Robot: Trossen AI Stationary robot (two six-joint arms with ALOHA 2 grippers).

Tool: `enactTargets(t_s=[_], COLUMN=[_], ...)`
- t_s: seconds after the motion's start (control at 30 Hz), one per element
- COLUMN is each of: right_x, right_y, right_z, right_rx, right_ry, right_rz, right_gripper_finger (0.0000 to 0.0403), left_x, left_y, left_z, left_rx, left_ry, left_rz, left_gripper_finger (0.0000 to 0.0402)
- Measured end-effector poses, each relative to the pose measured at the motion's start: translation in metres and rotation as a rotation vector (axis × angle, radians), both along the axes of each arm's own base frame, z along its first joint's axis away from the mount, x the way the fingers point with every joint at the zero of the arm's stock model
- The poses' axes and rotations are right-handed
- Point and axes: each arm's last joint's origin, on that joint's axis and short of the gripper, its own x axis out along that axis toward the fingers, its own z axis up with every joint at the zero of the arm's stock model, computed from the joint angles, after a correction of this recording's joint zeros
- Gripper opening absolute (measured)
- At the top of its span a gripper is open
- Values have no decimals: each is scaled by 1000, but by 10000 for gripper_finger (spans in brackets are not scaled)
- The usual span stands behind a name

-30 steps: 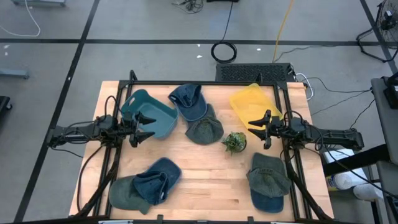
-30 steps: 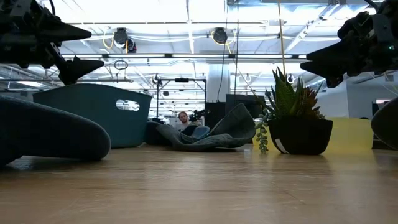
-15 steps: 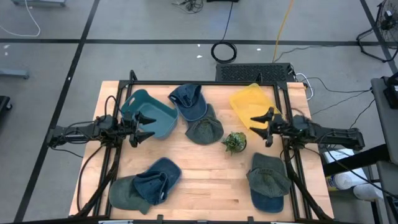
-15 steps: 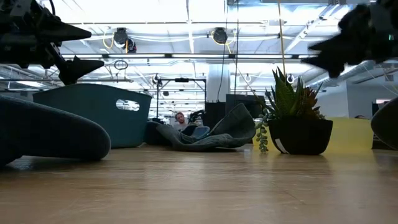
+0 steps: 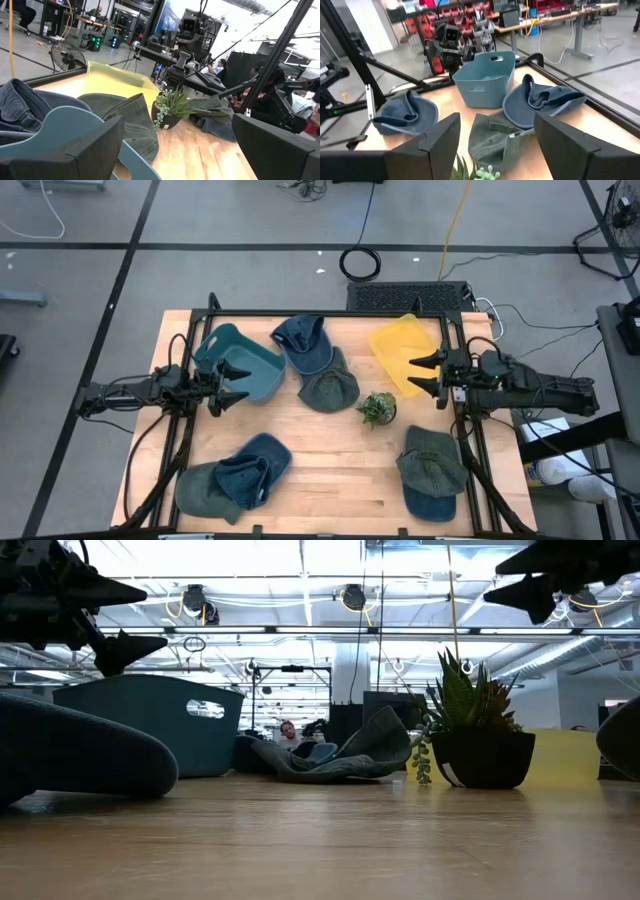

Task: Pick & Place hat
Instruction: Put the bottom right gray cap into the yellow bin

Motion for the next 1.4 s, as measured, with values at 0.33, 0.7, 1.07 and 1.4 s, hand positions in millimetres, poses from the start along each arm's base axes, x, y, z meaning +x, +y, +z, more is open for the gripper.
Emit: enactTargets(t_s=[0.33,0.7,1.07,1.4], right_x=[-7,-10,5,24], right_y=[0,-1,-3,-4], right_z=[53,110,148,181], right_rx=[2,-14,-13,-21], right_ry=[56,46,65,32], right_rz=[-2,-42,-80,-79], right_gripper_finger=[249,249,249,249], left_x=[0,0,0,0], left_y=[0,0,0,0], left_z=[0,0,0,0], left_rx=[0,0,0,0], left_ry=[0,0,0,0], left_rz=[0,0,0,0], left_gripper_finger=[379,379,379,379])
